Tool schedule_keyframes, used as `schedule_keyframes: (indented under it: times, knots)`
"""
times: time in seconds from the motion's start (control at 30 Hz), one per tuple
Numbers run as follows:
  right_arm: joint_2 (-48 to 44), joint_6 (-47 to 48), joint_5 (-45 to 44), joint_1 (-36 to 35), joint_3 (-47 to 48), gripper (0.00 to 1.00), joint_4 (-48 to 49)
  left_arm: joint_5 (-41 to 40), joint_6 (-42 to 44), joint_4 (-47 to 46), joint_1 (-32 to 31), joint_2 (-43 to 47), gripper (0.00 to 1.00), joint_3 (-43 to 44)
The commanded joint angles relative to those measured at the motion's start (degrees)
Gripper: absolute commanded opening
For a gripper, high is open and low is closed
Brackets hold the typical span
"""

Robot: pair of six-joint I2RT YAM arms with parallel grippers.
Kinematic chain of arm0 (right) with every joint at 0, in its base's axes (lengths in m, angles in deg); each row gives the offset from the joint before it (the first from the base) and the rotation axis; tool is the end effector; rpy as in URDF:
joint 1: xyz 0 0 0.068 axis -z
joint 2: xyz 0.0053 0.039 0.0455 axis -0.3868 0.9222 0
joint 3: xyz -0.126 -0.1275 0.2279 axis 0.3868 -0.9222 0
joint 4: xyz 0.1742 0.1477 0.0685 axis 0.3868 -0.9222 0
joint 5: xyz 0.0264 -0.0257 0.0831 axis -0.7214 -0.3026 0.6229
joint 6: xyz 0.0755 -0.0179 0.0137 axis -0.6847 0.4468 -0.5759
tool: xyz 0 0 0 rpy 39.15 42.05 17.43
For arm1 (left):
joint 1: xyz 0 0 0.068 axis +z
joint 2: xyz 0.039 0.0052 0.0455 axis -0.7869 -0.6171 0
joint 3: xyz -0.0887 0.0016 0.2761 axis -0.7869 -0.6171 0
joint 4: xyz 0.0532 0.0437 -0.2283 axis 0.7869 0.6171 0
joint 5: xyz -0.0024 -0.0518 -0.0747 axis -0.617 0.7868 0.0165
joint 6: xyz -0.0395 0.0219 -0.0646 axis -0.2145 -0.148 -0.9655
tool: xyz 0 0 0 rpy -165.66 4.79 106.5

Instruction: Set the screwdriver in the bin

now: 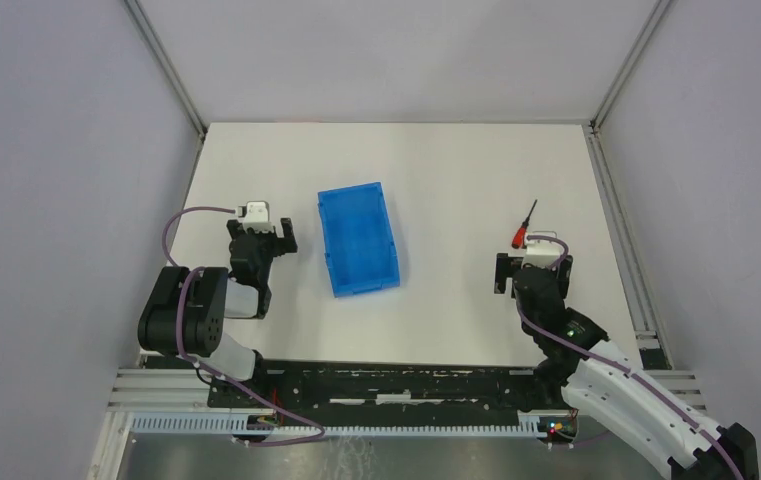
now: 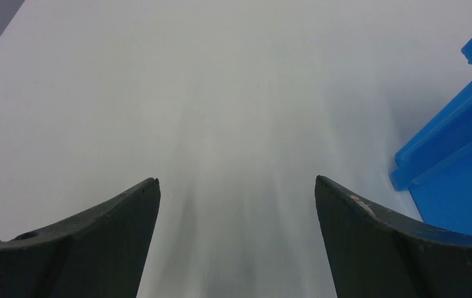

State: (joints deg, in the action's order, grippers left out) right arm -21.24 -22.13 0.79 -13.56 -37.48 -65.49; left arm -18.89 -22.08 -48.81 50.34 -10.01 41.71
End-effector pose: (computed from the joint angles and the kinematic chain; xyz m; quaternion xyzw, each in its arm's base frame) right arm 0.1224 0.0341 0.2081 0.0375 0.8285 -0.0689 0.5545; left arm 0.2706 -0.0028 0.1744 -0.0092 0.7683 0.0183 0.6397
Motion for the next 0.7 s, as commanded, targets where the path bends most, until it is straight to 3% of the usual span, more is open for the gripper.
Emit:
schedule_keyframes:
  times: [0.0,0.1,0.23,0.4,0.67]
  knots:
    - [0.05,-2.37,-5.57,-0.12,1.87,0.98,2.87,0.85,-1.66,-1.80,0.38,1.01,1.00,0.15]
    - [1.91,1.33,-9.47,-0.13,5.79,0.98,3.75,0.89,-1.66,-1.80,0.42,1.01,1.00,0.15]
    - [5.52,13.88,-4.01,-0.04,14.58,0.98,6.26,0.91,-1.66,-1.80,0.42,1.01,1.00,0.15]
    - [16.75,23.41,-6.49,1.67,30.58,0.98,8.35,0.83,-1.66,-1.81,0.42,1.01,1.00,0.15]
    - [49.30,11.65,15.57,22.95,70.86,0.98,-18.62,0.86,-1.66,-1.80,0.42,1.01,1.00,0.15]
